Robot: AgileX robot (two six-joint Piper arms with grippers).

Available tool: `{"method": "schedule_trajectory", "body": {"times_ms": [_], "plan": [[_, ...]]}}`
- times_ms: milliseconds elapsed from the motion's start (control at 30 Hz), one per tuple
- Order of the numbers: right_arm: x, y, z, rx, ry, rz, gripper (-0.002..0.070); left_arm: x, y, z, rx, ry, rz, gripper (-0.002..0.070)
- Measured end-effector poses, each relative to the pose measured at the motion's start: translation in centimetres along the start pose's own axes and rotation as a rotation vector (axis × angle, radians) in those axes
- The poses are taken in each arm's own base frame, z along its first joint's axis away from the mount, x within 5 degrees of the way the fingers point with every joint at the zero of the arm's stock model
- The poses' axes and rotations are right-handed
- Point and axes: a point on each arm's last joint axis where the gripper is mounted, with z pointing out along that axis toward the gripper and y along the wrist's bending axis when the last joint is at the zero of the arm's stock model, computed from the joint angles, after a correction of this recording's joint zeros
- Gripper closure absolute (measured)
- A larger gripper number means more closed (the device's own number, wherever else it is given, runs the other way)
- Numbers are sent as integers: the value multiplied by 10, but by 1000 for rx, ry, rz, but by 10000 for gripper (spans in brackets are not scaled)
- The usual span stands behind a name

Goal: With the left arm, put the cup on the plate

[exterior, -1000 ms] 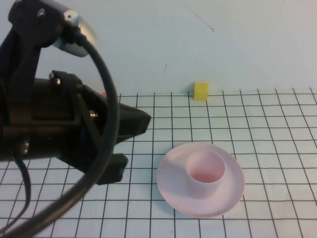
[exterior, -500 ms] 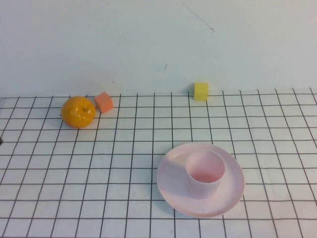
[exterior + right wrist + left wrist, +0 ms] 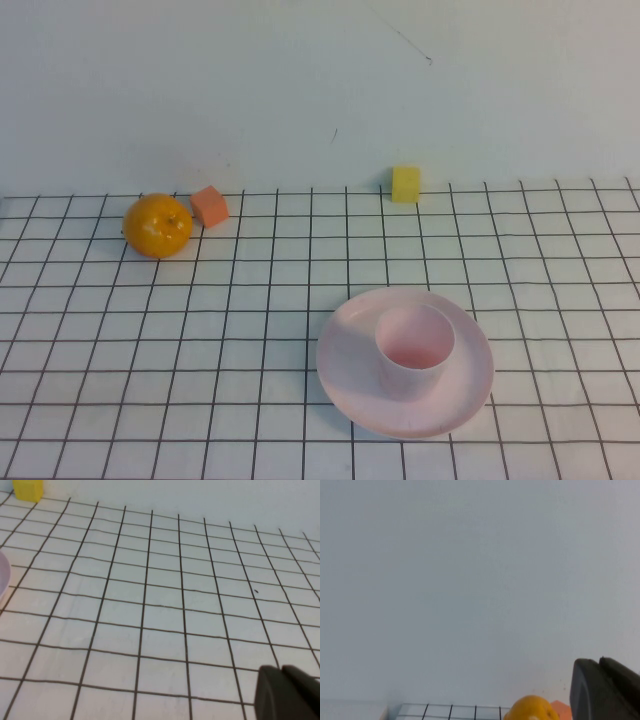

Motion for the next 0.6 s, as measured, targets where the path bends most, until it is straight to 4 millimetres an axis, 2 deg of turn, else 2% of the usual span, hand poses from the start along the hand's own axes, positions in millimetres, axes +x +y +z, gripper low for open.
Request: {"method": "schedule_trajectory", "body": {"times_ms": [167,367,600], "plan": [[0,0,0,0,0,0,678,26,3,-6,-4,38,1,676],[0,0,0,0,0,0,678,40,-1,-7,43,167,4,676],[0,0,0,0,0,0,678,44,-2,-8,60,215,-2,676]]}}
